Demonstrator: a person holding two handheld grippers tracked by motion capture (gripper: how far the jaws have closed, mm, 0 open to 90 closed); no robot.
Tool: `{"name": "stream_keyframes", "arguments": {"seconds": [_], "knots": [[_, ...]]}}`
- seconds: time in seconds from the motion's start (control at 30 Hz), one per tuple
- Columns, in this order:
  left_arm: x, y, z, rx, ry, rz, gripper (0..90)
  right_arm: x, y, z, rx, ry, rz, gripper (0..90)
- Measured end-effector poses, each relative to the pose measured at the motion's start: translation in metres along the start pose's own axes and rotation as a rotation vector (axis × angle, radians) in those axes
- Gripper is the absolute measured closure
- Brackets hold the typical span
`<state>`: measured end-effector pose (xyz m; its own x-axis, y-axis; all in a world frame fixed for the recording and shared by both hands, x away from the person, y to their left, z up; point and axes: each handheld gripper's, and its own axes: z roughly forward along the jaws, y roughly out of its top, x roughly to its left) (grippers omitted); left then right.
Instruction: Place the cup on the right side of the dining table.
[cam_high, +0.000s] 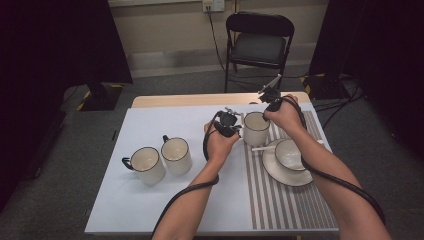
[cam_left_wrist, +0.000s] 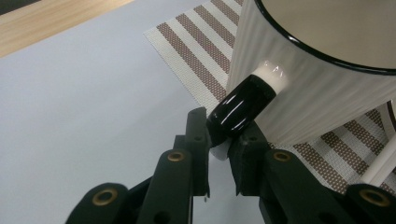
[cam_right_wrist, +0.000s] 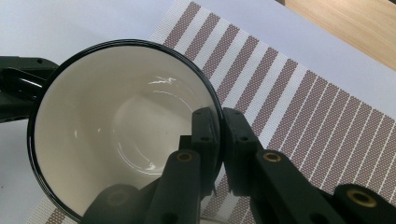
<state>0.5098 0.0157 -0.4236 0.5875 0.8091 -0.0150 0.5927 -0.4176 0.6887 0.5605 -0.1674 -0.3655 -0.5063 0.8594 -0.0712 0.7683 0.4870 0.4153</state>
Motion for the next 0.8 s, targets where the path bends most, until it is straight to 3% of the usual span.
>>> {"name": "stream_keyframes", "arguments": {"seconds": [0.47, 0.8], "knots": [[0.0032, 0.0009, -0.0007, 0.004, -0.032, -0.007, 77.8, -0.0021, -0.0037, 0.0002, -0.025, 0.014, 0.011, 84.1], [0.0056, 0.0006, -0.002, 0.0, -0.037, 0.011, 74.9, -0.0015, -0.0071, -0.001, -0.045, 0.014, 0.013, 82.3]]}}
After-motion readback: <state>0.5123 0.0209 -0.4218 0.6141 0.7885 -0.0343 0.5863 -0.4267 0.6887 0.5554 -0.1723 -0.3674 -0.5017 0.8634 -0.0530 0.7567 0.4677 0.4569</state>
